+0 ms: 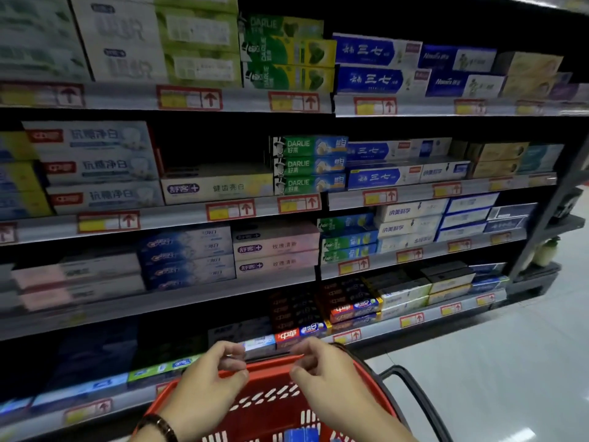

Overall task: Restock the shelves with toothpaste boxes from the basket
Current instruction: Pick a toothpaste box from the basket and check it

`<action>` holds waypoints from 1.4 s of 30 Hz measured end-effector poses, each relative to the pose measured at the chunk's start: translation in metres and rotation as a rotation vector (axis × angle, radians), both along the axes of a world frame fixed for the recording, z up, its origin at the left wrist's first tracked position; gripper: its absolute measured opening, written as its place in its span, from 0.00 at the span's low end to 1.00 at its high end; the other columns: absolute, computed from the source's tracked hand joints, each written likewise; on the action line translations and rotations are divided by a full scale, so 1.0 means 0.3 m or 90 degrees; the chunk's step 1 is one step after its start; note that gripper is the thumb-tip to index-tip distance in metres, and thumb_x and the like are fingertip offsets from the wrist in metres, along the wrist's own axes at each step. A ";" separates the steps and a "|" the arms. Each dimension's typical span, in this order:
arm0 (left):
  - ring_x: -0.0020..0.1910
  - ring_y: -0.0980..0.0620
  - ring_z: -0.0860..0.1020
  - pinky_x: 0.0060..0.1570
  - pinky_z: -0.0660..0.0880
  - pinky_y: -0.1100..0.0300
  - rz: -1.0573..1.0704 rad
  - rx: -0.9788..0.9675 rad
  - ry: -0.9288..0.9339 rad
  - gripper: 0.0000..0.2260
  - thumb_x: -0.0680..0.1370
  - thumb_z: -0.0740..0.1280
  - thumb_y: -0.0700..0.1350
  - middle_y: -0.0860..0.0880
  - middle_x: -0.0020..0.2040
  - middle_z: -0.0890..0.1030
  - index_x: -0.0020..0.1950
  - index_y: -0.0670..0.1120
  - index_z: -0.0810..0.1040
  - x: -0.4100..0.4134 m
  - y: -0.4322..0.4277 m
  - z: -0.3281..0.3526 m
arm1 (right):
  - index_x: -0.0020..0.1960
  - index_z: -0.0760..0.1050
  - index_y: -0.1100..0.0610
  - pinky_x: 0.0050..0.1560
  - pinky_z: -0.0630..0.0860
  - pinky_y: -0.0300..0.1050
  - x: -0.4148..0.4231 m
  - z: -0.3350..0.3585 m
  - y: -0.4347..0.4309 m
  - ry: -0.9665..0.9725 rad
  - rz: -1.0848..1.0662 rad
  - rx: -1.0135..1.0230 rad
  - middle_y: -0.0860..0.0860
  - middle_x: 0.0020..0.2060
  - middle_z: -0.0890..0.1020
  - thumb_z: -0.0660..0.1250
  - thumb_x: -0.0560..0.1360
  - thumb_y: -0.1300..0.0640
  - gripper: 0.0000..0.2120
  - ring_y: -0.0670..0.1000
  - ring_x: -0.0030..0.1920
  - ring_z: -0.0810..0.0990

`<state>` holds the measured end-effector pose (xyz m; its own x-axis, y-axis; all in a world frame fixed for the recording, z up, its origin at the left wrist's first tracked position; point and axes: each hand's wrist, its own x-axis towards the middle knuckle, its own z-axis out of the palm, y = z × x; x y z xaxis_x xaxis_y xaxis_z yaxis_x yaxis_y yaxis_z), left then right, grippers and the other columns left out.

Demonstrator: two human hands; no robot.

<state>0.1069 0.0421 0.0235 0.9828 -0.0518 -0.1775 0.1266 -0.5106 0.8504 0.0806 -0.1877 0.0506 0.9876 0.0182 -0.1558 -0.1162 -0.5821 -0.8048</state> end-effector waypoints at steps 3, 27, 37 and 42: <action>0.43 0.44 0.85 0.37 0.77 0.57 -0.007 -0.001 0.008 0.08 0.79 0.71 0.43 0.54 0.47 0.86 0.56 0.54 0.80 -0.011 0.017 -0.009 | 0.61 0.77 0.46 0.42 0.77 0.35 -0.004 -0.013 0.021 0.013 0.022 -0.016 0.45 0.47 0.83 0.68 0.82 0.54 0.09 0.42 0.42 0.81; 0.53 0.57 0.80 0.52 0.75 0.63 -0.179 0.309 0.010 0.05 0.81 0.71 0.51 0.57 0.53 0.83 0.56 0.54 0.82 -0.073 0.106 -0.123 | 0.64 0.80 0.50 0.53 0.82 0.47 -0.032 -0.094 0.103 0.068 0.250 -0.161 0.45 0.51 0.83 0.67 0.84 0.50 0.11 0.47 0.49 0.84; 0.53 0.57 0.79 0.47 0.70 0.66 -0.185 0.342 0.052 0.07 0.81 0.71 0.52 0.57 0.53 0.82 0.57 0.53 0.82 -0.083 0.120 -0.168 | 0.64 0.80 0.50 0.56 0.84 0.50 -0.054 -0.093 0.086 0.071 0.301 -0.168 0.46 0.51 0.84 0.68 0.84 0.48 0.11 0.48 0.49 0.86; 0.50 0.55 0.81 0.53 0.80 0.56 -0.231 0.394 0.165 0.06 0.79 0.74 0.54 0.55 0.49 0.84 0.50 0.53 0.83 -0.080 0.124 -0.217 | 0.63 0.80 0.51 0.57 0.82 0.48 -0.059 -0.088 0.070 0.059 0.308 -0.187 0.47 0.51 0.84 0.67 0.84 0.48 0.11 0.48 0.51 0.84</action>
